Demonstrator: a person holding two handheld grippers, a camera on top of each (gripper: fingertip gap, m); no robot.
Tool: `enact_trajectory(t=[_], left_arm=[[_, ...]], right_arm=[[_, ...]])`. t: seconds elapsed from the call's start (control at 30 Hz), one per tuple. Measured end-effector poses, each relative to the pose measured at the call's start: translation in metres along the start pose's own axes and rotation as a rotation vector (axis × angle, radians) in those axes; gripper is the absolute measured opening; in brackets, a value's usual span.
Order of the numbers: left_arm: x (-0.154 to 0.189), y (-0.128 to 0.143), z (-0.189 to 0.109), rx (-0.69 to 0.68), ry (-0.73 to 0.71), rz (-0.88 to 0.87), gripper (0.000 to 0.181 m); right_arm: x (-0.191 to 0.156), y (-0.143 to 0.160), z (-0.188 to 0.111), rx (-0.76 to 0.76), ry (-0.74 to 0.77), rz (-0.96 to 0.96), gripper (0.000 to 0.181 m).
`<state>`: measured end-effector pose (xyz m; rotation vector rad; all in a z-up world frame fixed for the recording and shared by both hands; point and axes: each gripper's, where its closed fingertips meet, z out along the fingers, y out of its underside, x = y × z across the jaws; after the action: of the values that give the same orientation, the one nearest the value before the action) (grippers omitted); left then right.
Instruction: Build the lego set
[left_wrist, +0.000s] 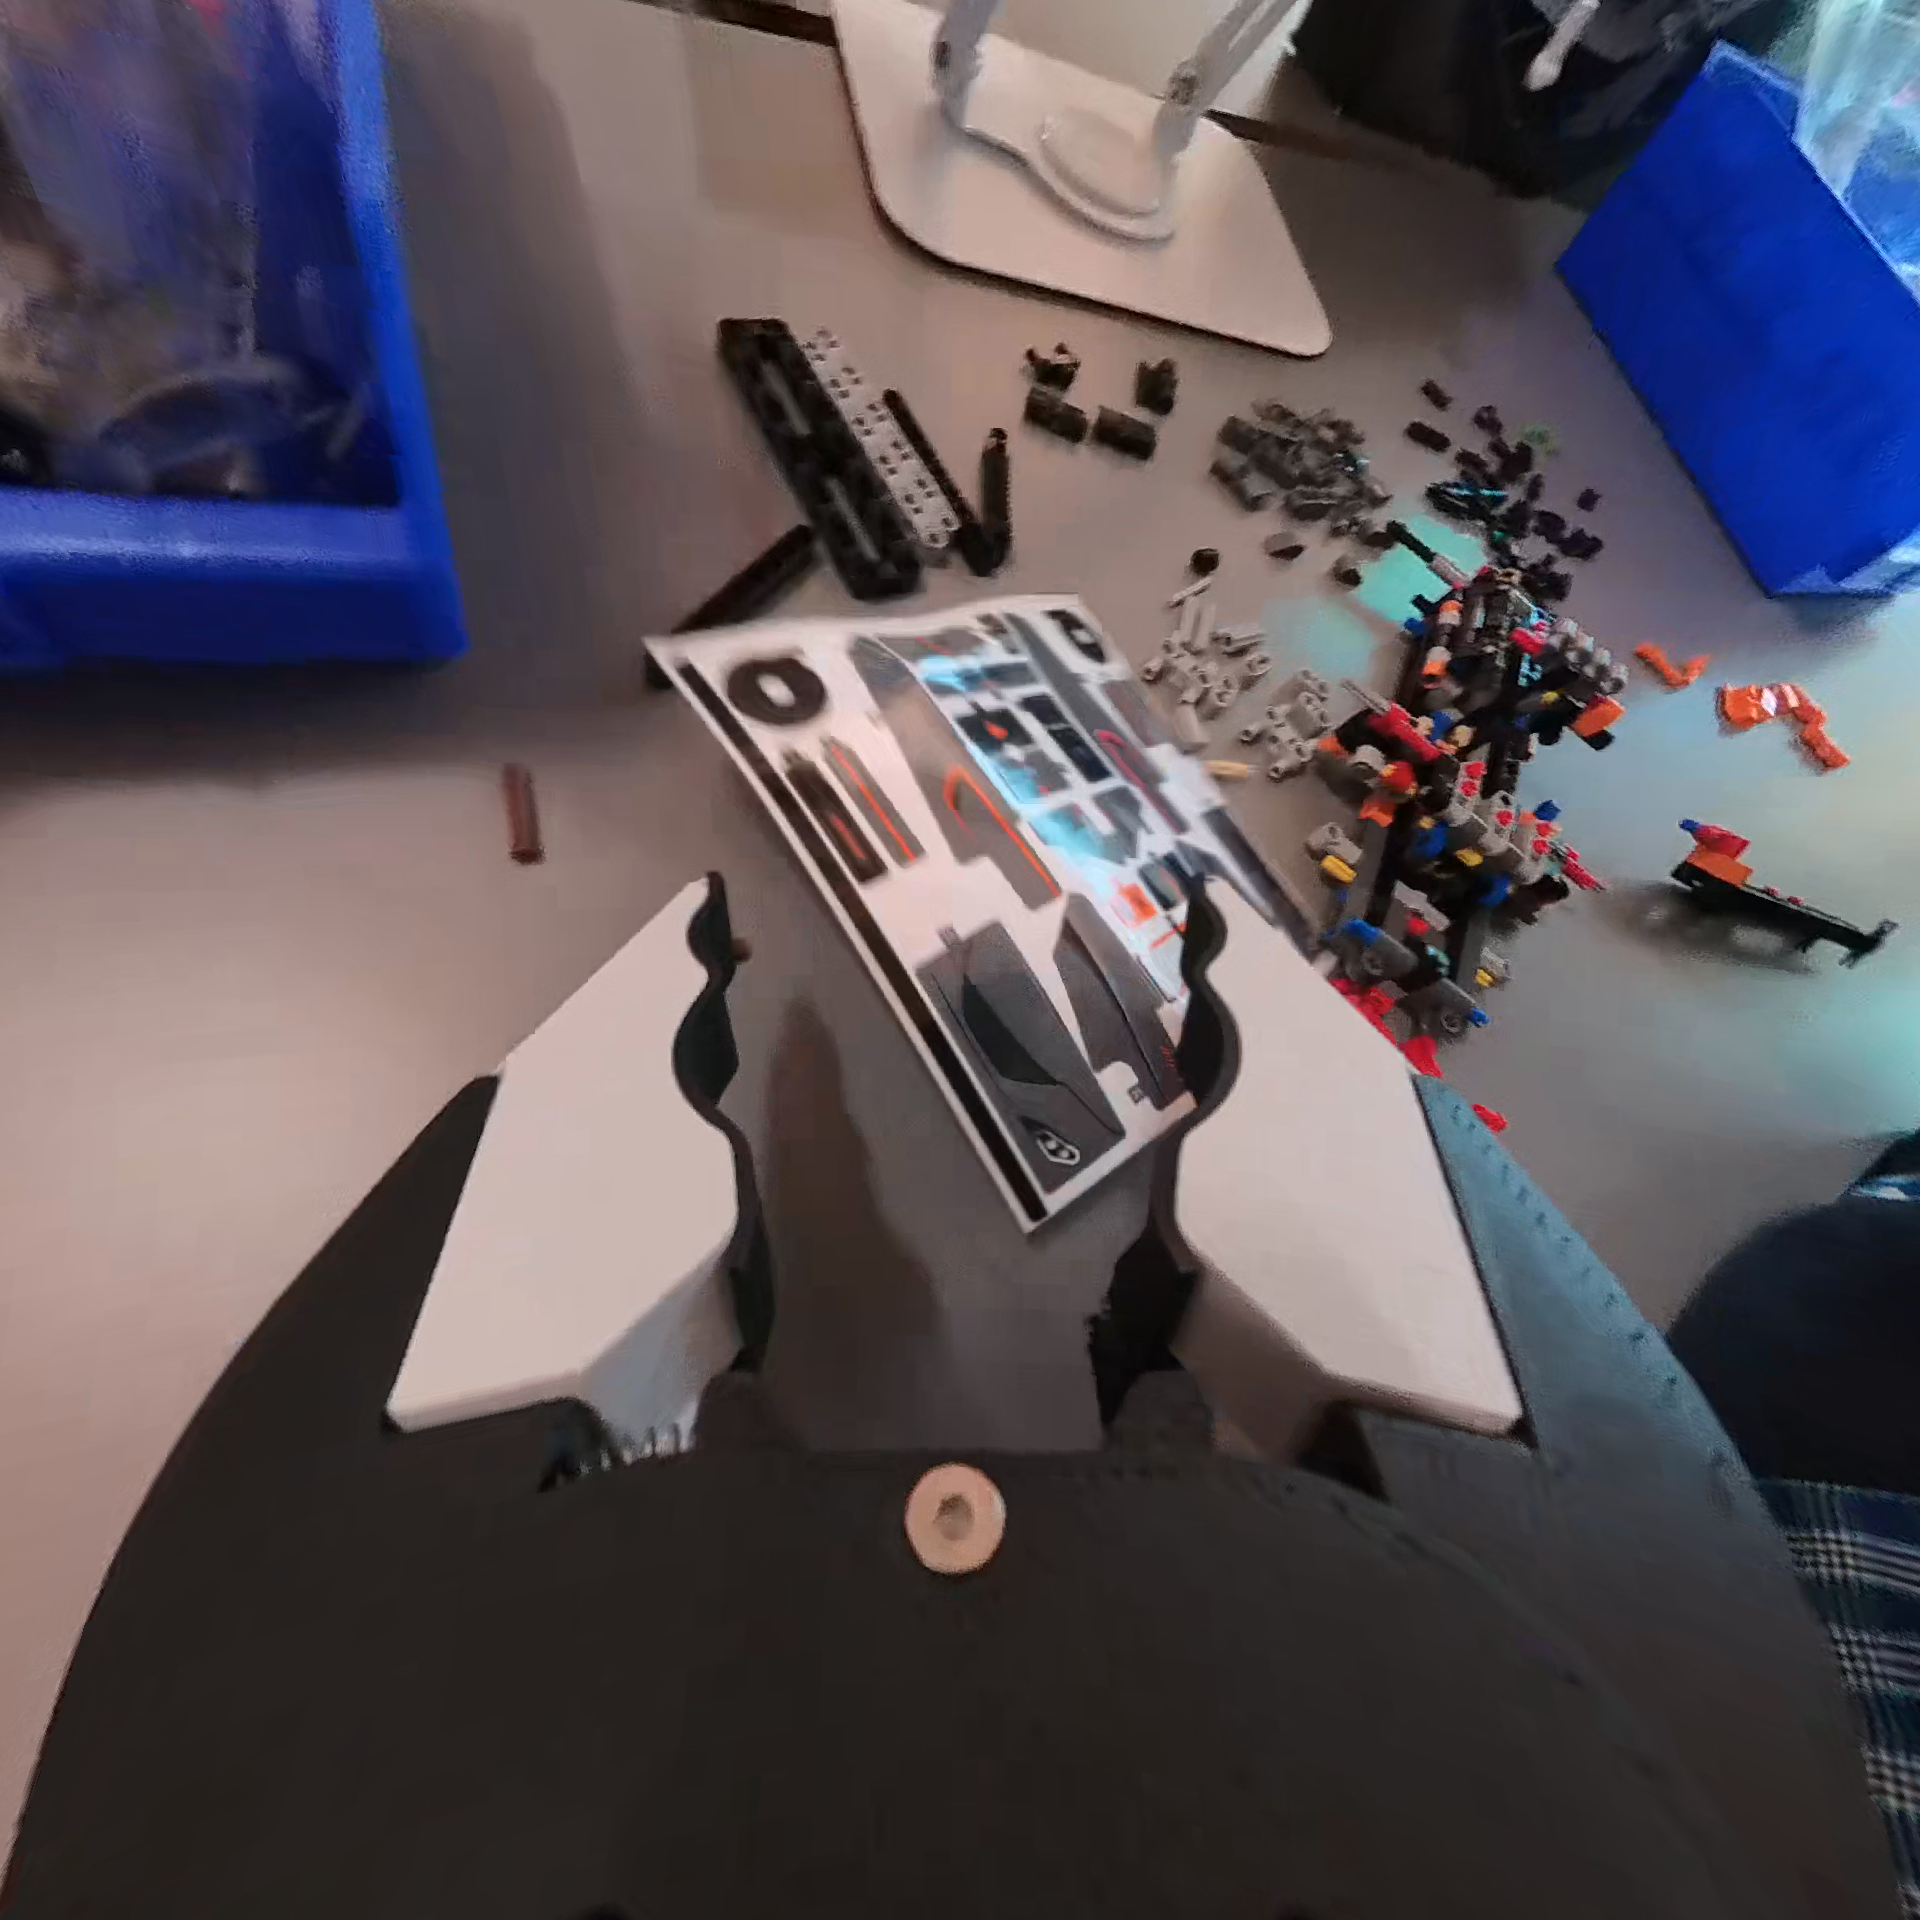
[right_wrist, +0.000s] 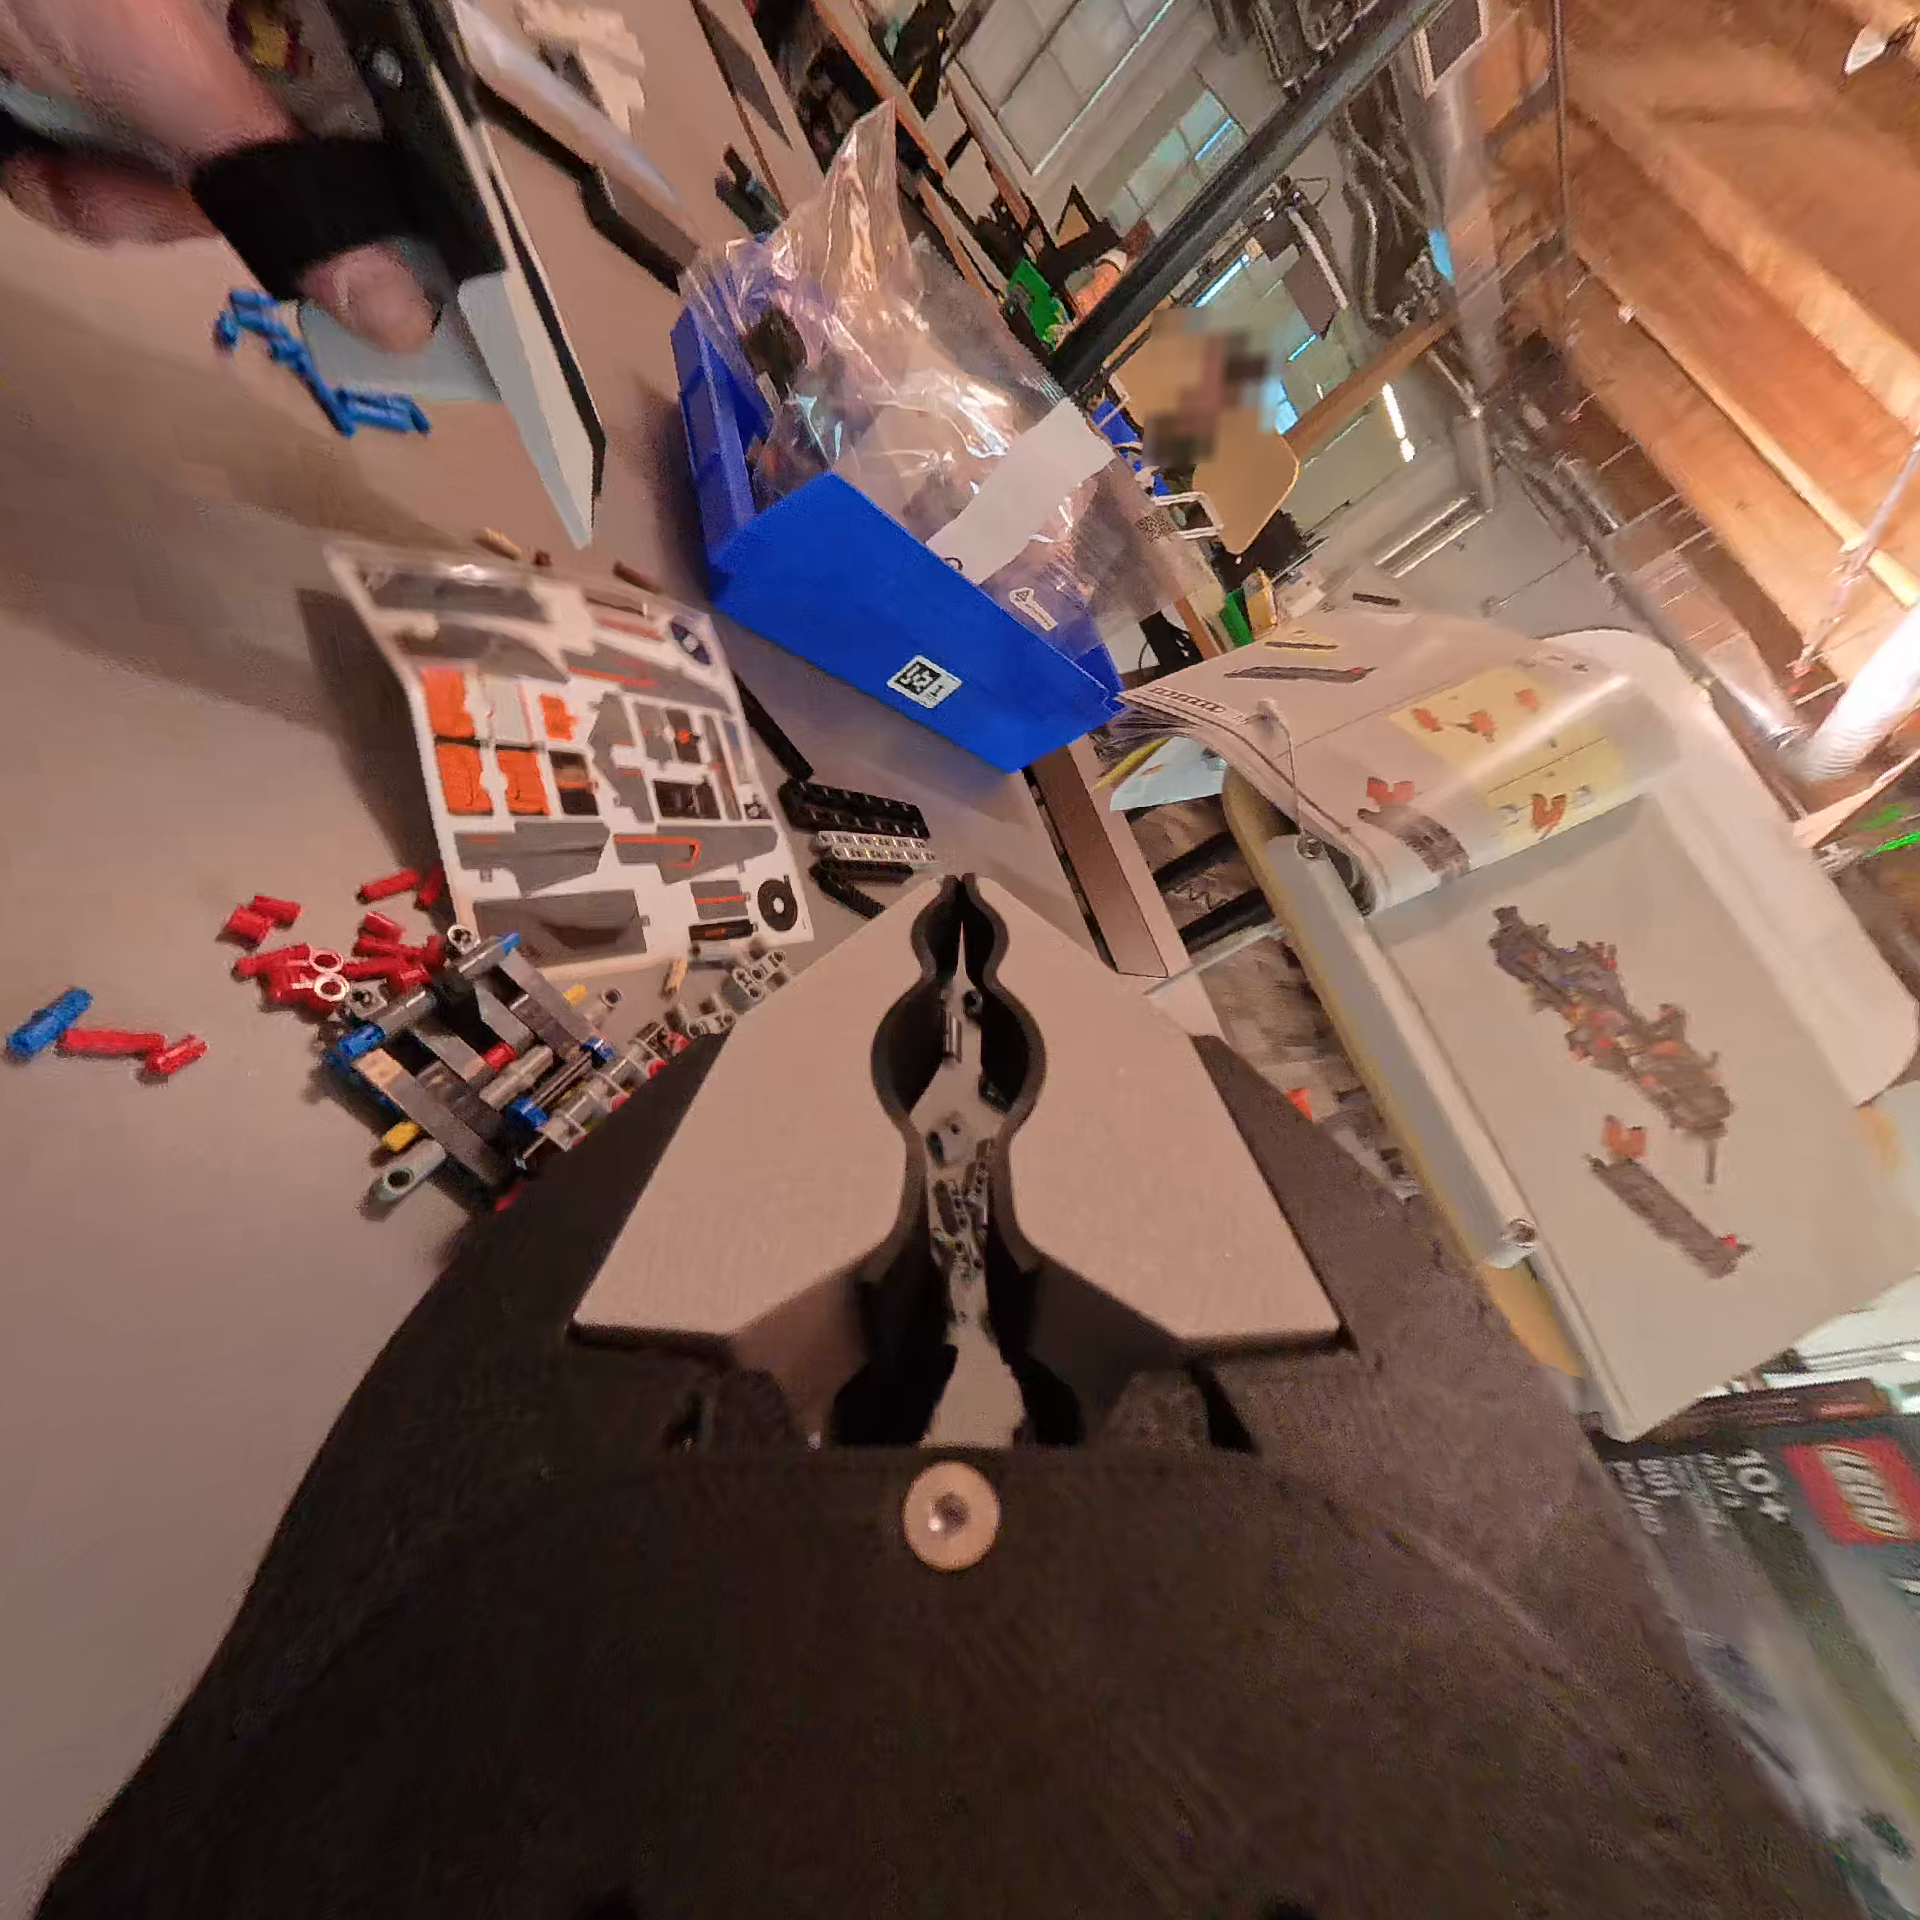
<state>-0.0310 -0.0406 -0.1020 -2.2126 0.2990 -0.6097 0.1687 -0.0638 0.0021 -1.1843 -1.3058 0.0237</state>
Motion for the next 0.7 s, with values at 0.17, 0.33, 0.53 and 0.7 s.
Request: enact_trajectory(t=[0.17, 0.33, 0.53, 0.7], left_arm=[[-0.005, -0.014, -0.016, 0.053, -0.029, 0.002, 0.086], [0.083, -0.046, -0.016, 0.151, 0.298, 0.025, 0.052], [0.194, -0.058, 0.003, 0.118, 0.768, -0.049, 0.035], [0.259, -0.057, 0.022, 0.044, 1.011, -0.201, 0.032]], right_arm=[[-0.001, 0.000, -0.012, -0.031, 0.064, -0.089, 0.000], [-0.005, -0.001, -0.024, -0.049, 0.086, -0.136, 0.000], [0.001, 0.007, -0.047, -0.094, 0.141, -0.155, 0.000], [0.003, 0.014, -0.060, -0.111, 0.179, -0.188, 0.000]])
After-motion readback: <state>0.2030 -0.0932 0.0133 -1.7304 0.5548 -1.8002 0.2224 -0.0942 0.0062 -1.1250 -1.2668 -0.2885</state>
